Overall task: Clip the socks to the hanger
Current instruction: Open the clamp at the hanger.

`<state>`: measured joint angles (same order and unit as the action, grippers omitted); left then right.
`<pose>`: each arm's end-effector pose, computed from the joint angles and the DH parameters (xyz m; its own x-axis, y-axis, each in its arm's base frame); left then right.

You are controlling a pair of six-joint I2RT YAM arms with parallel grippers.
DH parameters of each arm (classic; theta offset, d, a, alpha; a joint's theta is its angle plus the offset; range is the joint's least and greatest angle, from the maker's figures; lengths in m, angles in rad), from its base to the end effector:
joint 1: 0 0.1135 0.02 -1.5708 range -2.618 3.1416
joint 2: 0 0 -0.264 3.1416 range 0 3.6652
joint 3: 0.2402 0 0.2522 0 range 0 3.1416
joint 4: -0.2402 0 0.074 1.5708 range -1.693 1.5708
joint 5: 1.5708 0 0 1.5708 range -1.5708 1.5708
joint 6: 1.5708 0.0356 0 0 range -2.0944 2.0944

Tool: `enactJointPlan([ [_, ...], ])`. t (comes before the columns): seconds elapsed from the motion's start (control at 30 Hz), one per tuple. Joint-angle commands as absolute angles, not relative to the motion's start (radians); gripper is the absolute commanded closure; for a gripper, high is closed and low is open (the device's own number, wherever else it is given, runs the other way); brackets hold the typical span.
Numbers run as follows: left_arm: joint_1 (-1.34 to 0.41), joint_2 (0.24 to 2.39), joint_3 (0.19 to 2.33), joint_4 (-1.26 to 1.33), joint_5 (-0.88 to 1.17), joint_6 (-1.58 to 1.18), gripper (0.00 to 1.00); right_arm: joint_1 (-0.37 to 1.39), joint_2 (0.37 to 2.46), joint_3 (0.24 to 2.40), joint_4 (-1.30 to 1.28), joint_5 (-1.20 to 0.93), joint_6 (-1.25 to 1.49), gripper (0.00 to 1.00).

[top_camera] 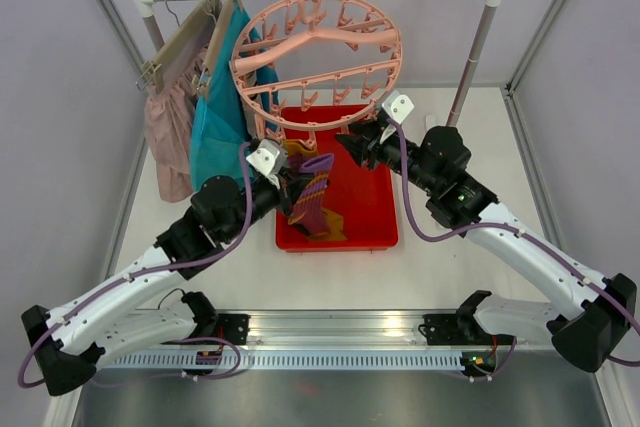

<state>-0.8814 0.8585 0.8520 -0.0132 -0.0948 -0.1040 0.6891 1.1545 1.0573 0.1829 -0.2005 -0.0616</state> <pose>0.1312 -0.1539 0.3696 -0.0859 -0.0582 -0.9946 0.7028 0.7040 -0.1019 0.2049 0.1780 0.4002 0.1137 0.0155 -0.9934 -0.7707 0.6324 -0.0783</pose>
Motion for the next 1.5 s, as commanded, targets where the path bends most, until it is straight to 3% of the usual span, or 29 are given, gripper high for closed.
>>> enactJointPlan([
  [0.0, -0.885, 0.87, 0.879, 0.023, -0.08, -0.097, 0.98, 0.704, 1.154, 1.108, 0.21, -0.189, -0.025, 0.88],
  [0.13, -0.885, 0.896, 0.858, 0.061, -0.087, -0.098, 0.98, 0.726, 1.154, 1.13, 0.184, -0.155, -0.003, 1.0],
  [1.47, -0.885, 0.999, 0.75, 0.304, -0.132, -0.129, 0.98, 0.753, 1.135, 1.149, 0.12, -0.101, 0.081, 1.0],
])
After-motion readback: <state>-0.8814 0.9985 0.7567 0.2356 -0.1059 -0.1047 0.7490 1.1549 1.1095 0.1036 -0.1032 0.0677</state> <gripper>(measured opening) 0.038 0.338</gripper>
